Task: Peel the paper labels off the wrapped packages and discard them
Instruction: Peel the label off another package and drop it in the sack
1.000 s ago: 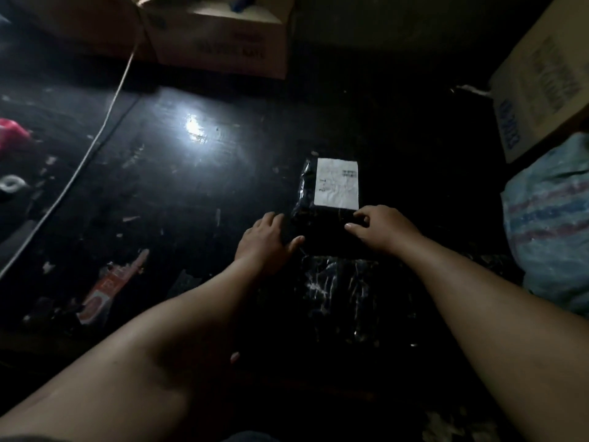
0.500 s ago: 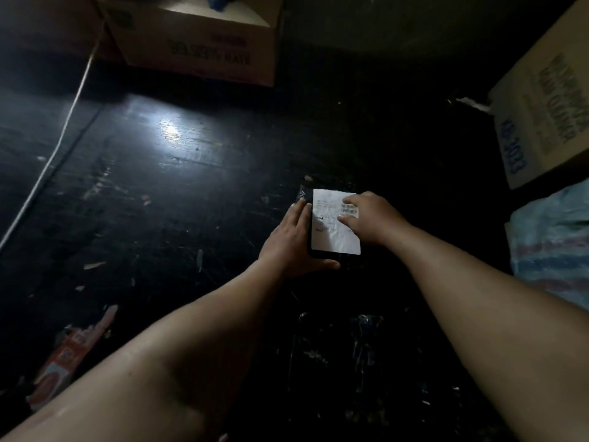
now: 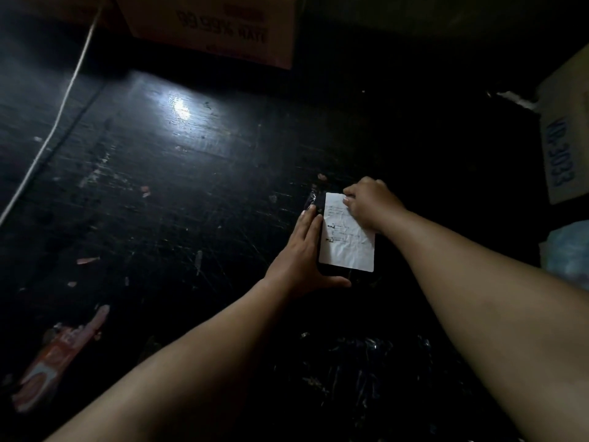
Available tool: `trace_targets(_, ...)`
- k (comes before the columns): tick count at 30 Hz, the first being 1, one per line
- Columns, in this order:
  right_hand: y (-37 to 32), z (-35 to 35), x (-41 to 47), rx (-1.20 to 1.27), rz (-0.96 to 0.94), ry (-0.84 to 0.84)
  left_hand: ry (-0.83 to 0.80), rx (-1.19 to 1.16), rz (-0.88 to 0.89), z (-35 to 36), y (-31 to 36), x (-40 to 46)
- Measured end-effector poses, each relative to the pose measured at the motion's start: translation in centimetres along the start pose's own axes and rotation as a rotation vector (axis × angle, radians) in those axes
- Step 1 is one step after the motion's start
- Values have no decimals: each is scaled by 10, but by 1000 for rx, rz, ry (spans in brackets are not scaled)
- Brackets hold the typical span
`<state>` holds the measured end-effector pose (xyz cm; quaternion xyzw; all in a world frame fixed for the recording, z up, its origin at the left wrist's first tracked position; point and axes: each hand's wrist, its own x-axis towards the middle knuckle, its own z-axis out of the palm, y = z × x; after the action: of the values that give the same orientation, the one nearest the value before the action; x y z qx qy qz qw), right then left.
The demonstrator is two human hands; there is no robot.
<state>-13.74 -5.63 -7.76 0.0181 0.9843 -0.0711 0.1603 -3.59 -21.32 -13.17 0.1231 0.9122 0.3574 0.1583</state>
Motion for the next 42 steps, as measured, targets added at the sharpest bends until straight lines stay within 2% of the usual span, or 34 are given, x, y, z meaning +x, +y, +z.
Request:
trace_targets(8, 4, -6, 6, 196, 42, 41, -2, -37, -19, 1, 0, 0)
trace_targets(13, 5, -10, 8, 214, 6, 21, 13, -33, -24, 2, 0, -1)
trace_targets(23, 19, -20, 3, 96, 3, -10, 9, -62, -30, 0, 3, -3)
trace_targets(30, 21, -23, 6, 163, 40, 5, 7, -61, -31, 0, 2, -3)
trace_targets(34, 21, -20, 7, 99, 59, -10, 4, -70, -24, 0, 3, -4)
trace_targets(42, 23, -19, 1, 65, -24, 63, 4, -70, -35, 0, 2, -4)
